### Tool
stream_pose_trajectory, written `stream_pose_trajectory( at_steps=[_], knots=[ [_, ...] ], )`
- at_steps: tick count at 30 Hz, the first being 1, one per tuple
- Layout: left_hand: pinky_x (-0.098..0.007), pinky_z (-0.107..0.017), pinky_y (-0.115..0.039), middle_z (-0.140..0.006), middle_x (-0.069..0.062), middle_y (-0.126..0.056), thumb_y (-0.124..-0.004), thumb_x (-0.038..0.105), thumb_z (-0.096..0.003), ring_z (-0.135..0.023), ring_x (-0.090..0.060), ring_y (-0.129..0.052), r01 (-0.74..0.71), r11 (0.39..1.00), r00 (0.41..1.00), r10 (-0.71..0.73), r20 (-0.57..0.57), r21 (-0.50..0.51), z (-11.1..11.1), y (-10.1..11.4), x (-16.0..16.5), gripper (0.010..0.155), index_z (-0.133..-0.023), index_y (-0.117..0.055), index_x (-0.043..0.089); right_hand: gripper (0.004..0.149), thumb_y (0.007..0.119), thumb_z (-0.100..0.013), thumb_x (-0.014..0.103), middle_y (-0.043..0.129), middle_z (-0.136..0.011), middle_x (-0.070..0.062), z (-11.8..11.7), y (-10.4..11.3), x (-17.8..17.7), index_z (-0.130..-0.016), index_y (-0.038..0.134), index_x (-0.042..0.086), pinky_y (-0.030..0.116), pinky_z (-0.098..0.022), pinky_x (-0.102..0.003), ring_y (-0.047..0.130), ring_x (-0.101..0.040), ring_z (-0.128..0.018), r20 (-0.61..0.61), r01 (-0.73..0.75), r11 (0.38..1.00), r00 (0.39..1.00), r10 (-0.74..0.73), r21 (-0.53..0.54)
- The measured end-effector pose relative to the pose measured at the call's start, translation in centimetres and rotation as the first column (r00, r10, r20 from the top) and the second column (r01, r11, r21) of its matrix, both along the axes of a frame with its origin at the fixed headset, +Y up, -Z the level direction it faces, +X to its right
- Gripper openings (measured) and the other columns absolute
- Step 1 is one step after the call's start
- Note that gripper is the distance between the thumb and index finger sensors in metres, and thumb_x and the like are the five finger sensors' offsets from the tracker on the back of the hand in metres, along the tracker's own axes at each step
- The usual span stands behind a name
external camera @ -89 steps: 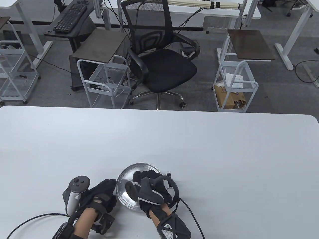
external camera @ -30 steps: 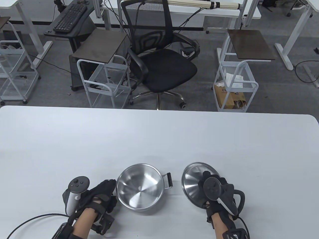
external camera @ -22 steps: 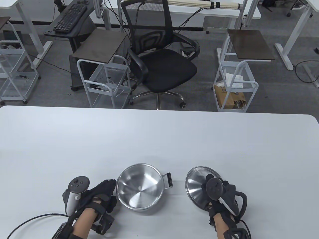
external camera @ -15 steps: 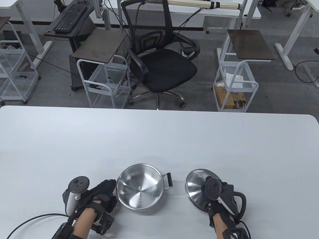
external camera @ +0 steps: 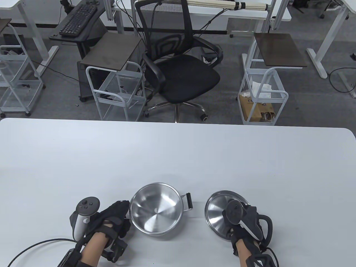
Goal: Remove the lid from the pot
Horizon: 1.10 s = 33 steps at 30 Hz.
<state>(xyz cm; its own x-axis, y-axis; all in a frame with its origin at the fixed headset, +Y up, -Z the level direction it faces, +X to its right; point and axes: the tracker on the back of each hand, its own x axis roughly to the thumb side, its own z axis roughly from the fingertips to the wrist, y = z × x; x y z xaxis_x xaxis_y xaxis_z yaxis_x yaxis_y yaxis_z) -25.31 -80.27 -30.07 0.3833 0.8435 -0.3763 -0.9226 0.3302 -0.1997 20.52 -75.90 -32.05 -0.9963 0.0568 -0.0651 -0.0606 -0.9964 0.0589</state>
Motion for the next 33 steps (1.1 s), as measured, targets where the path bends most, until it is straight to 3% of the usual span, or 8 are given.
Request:
stream_pose_trajectory(
  at_steps=[10,14,15,17,20,23,26,33],
  knots=[
    [-0.033,-0.011,-0.082,-0.061,0.016,-0.091,-0.067,0.056,-0.0547,-0.021,-0.015,-0.101,-0.003,1.0,1.0,0.003,-0.001,-0.002,0.0,0.0,0.0,0.054,-0.09,-0.074,0.015,0.034,0.084,-0.046,0.023,0.104,-0.043,0.0,0.3,-0.3,-0.3,-0.078,0.084,0.011,0.078,-0.038,-0.027,0.096,0.005,-0.032,0.006,0.0,1.0,1.0,0.0,-0.02],
    [-0.036,-0.015,-0.083,-0.066,0.024,-0.09,-0.066,0.061,-0.0531,-0.027,-0.018,-0.102,0.001,1.0,1.0,-0.001,-0.023,-0.001,0.3,0.1,-0.4,0.06,-0.093,-0.071,0.016,0.043,0.073,-0.052,0.037,0.104,-0.05,-0.009,0.6,-0.1,0.3,-0.082,0.085,0.009,0.078,-0.041,-0.03,0.1,0.0,-0.03,0.051,0.13,0.991,0.99,-0.128,-0.019],
    [-0.037,-0.017,-0.083,-0.058,0.028,-0.098,-0.066,0.062,-0.0523,-0.03,-0.02,-0.103,0.012,1.0,0.999,-0.011,-0.046,0.007,0.4,0.3,-0.6,0.063,-0.095,-0.069,0.016,0.045,0.072,-0.052,0.039,0.102,-0.054,-0.011,0.8,0.0,0.4,-0.084,0.084,0.009,0.078,-0.042,-0.03,0.1,-0.002,-0.031,0.064,0.149,0.989,0.987,-0.148,-0.017],
    [-0.039,-0.023,-0.084,-0.051,0.019,-0.11,-0.065,0.065,-0.0507,-0.038,-0.022,-0.104,0.046,0.998,0.994,-0.042,-0.101,0.043,0.7,0.8,-1.2,0.068,-0.098,-0.065,0.017,0.05,0.069,-0.053,0.043,0.097,-0.068,-0.014,1.0,0.3,0.6,-0.088,0.08,0.01,0.077,-0.043,-0.035,0.101,-0.011,-0.037,0.072,0.169,0.986,0.983,-0.169,0.0],
    [-0.048,-0.038,-0.082,-0.079,-0.006,-0.101,-0.065,0.066,-0.0491,-0.063,-0.032,-0.099,0.123,0.983,0.976,-0.095,-0.194,0.136,1.1,2.2,-1.9,0.072,-0.103,-0.057,0.02,0.055,0.067,-0.053,0.047,0.081,-0.089,-0.017,1.4,0.9,0.8,-0.097,0.069,0.013,0.073,-0.048,-0.043,0.094,-0.031,-0.058,0.071,0.208,0.977,0.975,-0.211,0.053],
    [-0.057,-0.056,-0.073,-0.104,-0.012,-0.078,-0.066,0.064,-0.0491,-0.088,-0.04,-0.082,0.233,0.922,0.961,-0.168,-0.221,0.31,1.3,4.3,-1.9,0.071,-0.106,-0.053,0.023,0.058,0.064,-0.053,0.048,0.072,-0.1,-0.019,1.9,2.0,0.6,-0.102,0.062,0.016,0.065,-0.059,-0.059,0.082,-0.046,-0.075,0.01,0.313,0.944,0.949,-0.316,0.108],
    [-0.061,-0.066,-0.061,-0.113,-0.01,-0.064,-0.066,0.062,-0.049,-0.1,-0.041,-0.065,0.304,0.858,0.946,-0.219,-0.24,0.415,1.7,6.1,-1.2,0.069,-0.107,-0.054,0.026,0.058,0.062,-0.054,0.046,0.065,-0.107,-0.017,2.4,2.9,0.0,-0.105,0.057,0.019,0.051,-0.066,-0.072,0.068,-0.053,-0.09,-0.082,0.404,0.908,0.914,-0.397,0.112],
    [-0.065,-0.073,-0.047,-0.118,-0.006,-0.055,-0.067,0.064,-0.0484,-0.109,-0.038,-0.052,0.411,0.624,0.905,-0.369,-0.213,0.665,3.8,10.2,1.9,0.07,-0.108,-0.053,0.031,0.061,0.062,-0.055,0.048,0.046,-0.117,-0.011,4.1,5.0,-2.4,-0.109,0.047,0.024,0.035,-0.07,-0.078,0.046,-0.052,-0.106,-0.3,0.481,0.862,0.855,-0.423,0.158]
  ],
)
